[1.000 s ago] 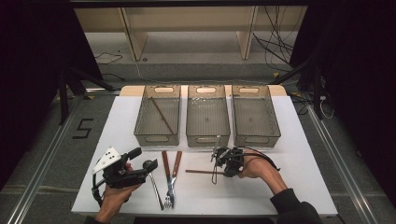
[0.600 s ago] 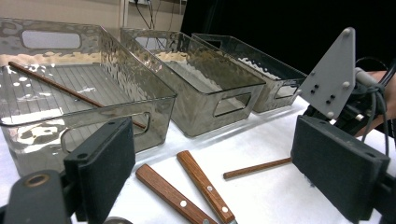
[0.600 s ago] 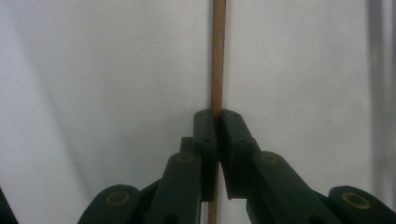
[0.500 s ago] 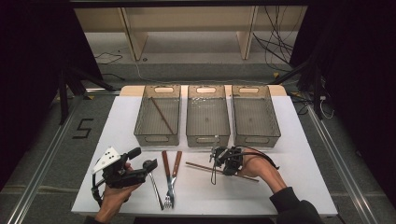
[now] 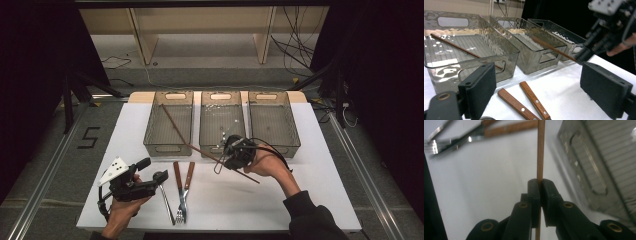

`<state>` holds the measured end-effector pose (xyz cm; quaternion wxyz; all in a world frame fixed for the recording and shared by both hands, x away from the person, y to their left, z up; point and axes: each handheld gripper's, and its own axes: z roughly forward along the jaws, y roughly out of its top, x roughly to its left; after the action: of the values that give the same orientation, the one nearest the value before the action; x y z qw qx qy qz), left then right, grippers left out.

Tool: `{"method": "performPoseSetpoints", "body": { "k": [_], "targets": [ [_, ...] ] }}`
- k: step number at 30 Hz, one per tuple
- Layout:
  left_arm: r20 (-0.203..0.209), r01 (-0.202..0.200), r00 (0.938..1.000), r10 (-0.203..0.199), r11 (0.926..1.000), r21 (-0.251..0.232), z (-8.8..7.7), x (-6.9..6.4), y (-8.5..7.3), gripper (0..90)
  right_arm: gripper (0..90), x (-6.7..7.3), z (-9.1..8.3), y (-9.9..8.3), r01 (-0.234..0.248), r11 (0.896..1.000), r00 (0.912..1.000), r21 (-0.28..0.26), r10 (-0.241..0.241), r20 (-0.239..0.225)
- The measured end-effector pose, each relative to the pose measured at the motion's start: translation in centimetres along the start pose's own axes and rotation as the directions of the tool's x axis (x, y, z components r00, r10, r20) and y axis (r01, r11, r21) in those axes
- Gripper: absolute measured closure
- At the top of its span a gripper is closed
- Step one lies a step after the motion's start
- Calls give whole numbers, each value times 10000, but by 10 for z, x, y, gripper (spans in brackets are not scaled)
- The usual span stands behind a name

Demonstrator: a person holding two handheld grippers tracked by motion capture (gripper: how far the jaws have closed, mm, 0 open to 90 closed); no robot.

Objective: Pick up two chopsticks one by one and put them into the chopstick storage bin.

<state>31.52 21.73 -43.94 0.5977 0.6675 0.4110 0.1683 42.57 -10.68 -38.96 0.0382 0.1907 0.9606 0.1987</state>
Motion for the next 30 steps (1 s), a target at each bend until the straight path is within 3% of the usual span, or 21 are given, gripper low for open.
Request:
{"method": "performPoseSetpoints", "body": {
  "k": [6,10,14,22,30],
  "targets": [
    [-16,44,10000,-44,10000,-44,0,1,0,132,860,-9,-6,22,-789,9925,9969,-932,788,-45],
    [-48,36,10000,-36,10000,-31,0,1,0,132,860,-15,-7,36,-1320,9813,9912,-1402,1296,-256],
    [-139,14,9999,-14,10000,-16,0,1,0,132,860,-20,-6,48,-1558,9710,9878,-1811,1527,-306],
    [-154,47,9999,-48,10000,-52,-1,1,0,130,860,-30,-3,70,-2283,9490,9736,-2176,2213,-565],
    [-130,61,9999,-62,9999,-85,-1,1,0,130,860,-37,3,87,-2679,9303,9634,-2505,2568,-767]
  ]
}}
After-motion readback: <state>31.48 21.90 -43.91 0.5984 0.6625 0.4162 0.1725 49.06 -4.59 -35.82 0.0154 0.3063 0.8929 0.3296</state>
